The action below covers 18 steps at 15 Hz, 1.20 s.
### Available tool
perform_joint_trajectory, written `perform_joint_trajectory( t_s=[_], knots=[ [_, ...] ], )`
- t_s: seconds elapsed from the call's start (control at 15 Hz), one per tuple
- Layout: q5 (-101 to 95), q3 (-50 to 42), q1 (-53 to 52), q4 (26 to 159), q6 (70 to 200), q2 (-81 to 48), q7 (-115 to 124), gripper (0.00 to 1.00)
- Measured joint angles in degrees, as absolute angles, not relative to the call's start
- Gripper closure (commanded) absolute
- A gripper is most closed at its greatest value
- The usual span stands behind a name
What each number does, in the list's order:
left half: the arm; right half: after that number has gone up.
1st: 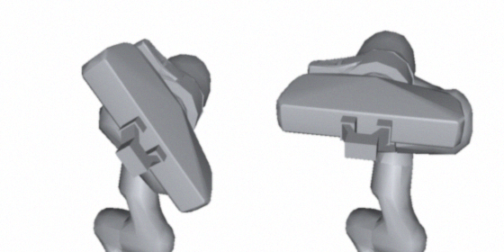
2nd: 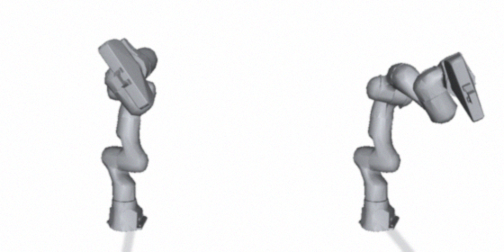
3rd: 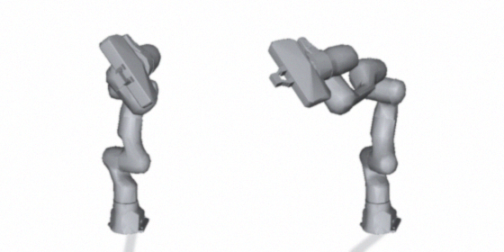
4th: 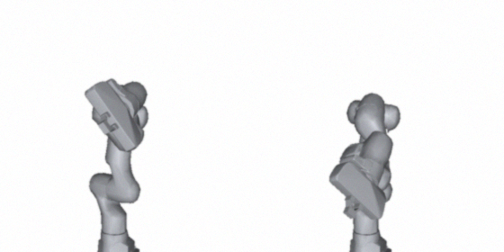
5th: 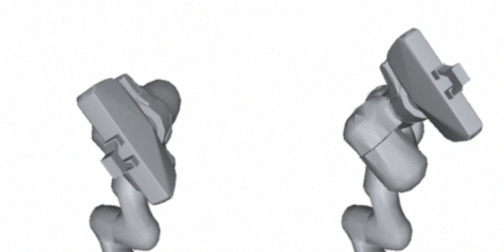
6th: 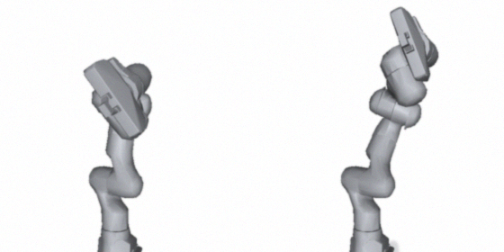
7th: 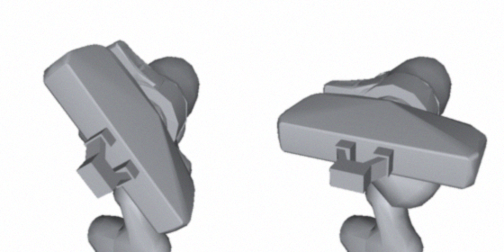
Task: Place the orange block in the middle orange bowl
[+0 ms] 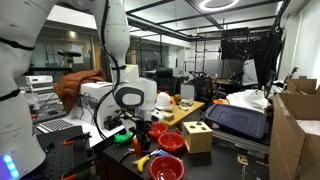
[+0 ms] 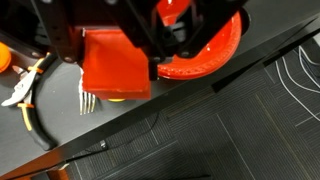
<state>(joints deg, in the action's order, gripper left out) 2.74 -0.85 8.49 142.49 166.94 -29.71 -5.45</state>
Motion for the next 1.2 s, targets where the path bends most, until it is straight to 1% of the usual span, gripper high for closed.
perform_joint_trajectory(
  t_s=[0.27, 0.6, 1.0, 1.2],
  knots=[
    [2.5, -4.7, 4.8, 142.5, 167.0, -29.5, -2.0, 0.74],
    [2.3, -6.1, 2.9, 141.3, 167.0, -29.4, -0.3, 0.74],
    [0.8, -7.3, 5.8, 120.3, 151.3, -30.2, -1.2, 0.74],
    [0.8, -6.1, 6.7, 112.7, 146.9, -32.3, -2.9, 0.74]
  ],
)
